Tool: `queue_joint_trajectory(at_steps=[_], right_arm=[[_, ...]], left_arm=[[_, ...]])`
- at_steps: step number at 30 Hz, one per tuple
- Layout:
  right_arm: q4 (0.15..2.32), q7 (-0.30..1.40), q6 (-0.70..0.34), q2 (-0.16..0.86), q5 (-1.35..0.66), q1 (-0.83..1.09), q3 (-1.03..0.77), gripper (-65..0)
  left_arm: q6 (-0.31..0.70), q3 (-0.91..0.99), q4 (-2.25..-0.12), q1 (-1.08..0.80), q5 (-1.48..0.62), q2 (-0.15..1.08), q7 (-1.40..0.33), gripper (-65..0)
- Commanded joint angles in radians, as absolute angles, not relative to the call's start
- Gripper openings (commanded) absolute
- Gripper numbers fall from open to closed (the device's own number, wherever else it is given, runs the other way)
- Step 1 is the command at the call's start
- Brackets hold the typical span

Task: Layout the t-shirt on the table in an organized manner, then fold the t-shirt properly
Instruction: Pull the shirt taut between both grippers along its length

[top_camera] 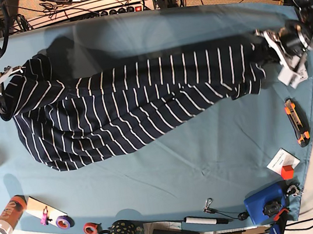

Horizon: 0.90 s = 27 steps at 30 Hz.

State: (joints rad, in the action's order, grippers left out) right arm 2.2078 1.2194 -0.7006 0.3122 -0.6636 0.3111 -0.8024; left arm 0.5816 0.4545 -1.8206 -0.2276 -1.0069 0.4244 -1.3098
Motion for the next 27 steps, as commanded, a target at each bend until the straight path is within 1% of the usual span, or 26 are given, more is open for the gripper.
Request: queue_joint_trajectory(at_steps=[1, 3, 4, 5, 6, 9, 12, 15, 19, 24, 27], right_arm=[[2.223, 1.199, -0.698, 0.33, -0.674, 0.308, -0.809, -65.0], [2.223, 1.199, -0.698, 0.329, -0.674, 0.308, -0.809, -65.0], [2.223, 1.199, -0.698, 0.33, -0.674, 0.308, -0.809, -65.0], [2.223, 1.199, -0.698, 0.329, -0.673, 0.308, -0.809, -65.0], [2.223, 1.199, -0.698, 0.329, -0.673, 0.308, -0.809, -65.0], [2.223, 1.198, -0.698, 0.33, -0.673, 0.307, -0.809, -65.0], [2.223, 1.2, -0.698, 0.33, -0.673, 0.308, -0.809, -65.0], [2.223, 1.198, -0.698, 0.33, -0.673, 0.307, -0.809, -65.0], [2.223, 1.196, -0.698, 0.33, -0.673, 0.307, -0.809, -65.0], [2.223, 1.197, -0.698, 0.329, -0.673, 0.307, -0.809, -65.0], [2.223, 1.197, -0.698, 0.33, -0.673, 0.307, -0.809, -65.0]], left_arm=[[0.589, 0.463, -1.837, -0.229, -1.025, 0.443, -1.28, -52.1], [0.588, 0.463, -1.837, -0.243, -1.025, 0.444, -1.252, -35.0], [0.589, 0.463, -1.837, -0.245, -1.025, 0.444, -1.234, -29.1], [0.589, 0.463, -1.838, -0.244, -1.025, 0.445, -1.215, -25.7], [0.596, 0.463, -1.838, -0.244, -1.025, 0.448, -1.191, -25.1], [0.698, 0.463, -1.838, -0.237, -1.022, 0.464, -1.106, -25.1], [0.698, 0.463, -1.84, -0.224, -1.007, 0.474, -1.097, -25.1], [0.698, 0.463, -1.84, -0.219, -0.947, 0.481, -1.138, -25.1], [0.698, 0.46, -1.84, -0.219, -0.862, 0.482, -1.126, -25.1], [0.698, 0.46, -1.84, -0.219, -0.865, 0.483, -1.136, -25.1], [0.698, 0.461, -1.84, -0.218, -0.914, 0.483, -1.161, -25.1]])
